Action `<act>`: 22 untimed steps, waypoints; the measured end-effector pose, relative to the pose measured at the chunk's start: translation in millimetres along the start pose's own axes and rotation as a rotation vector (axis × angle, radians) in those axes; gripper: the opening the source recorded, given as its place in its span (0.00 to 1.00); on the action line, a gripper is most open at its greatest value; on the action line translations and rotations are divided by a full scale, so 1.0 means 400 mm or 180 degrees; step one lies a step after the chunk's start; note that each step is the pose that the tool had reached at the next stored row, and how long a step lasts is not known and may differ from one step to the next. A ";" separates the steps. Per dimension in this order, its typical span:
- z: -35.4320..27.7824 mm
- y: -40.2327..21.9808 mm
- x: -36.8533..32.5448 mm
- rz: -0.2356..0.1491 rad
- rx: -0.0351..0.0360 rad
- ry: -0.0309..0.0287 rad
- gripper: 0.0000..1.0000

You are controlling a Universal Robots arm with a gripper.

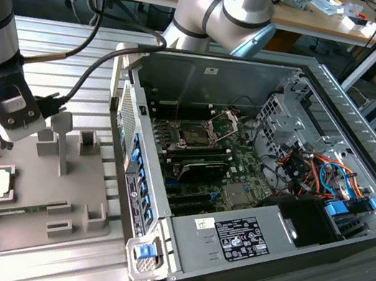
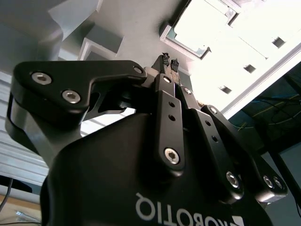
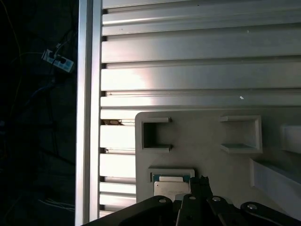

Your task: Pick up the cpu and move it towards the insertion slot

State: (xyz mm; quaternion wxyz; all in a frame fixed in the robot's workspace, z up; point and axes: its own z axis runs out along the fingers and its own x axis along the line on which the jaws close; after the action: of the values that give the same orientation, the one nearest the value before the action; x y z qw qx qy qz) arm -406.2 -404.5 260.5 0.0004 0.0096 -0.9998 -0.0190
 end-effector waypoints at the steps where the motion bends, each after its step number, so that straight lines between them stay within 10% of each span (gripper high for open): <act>1: 0.001 0.000 0.000 0.0000 0.0000 0.0000 0.11; 22: 0.009 0.000 0.000 0.0000 0.0000 0.0000 0.11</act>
State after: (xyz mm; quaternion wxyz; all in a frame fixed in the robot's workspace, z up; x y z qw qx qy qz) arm -406.3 -404.5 256.9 0.0004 0.0095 -0.9998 -0.0190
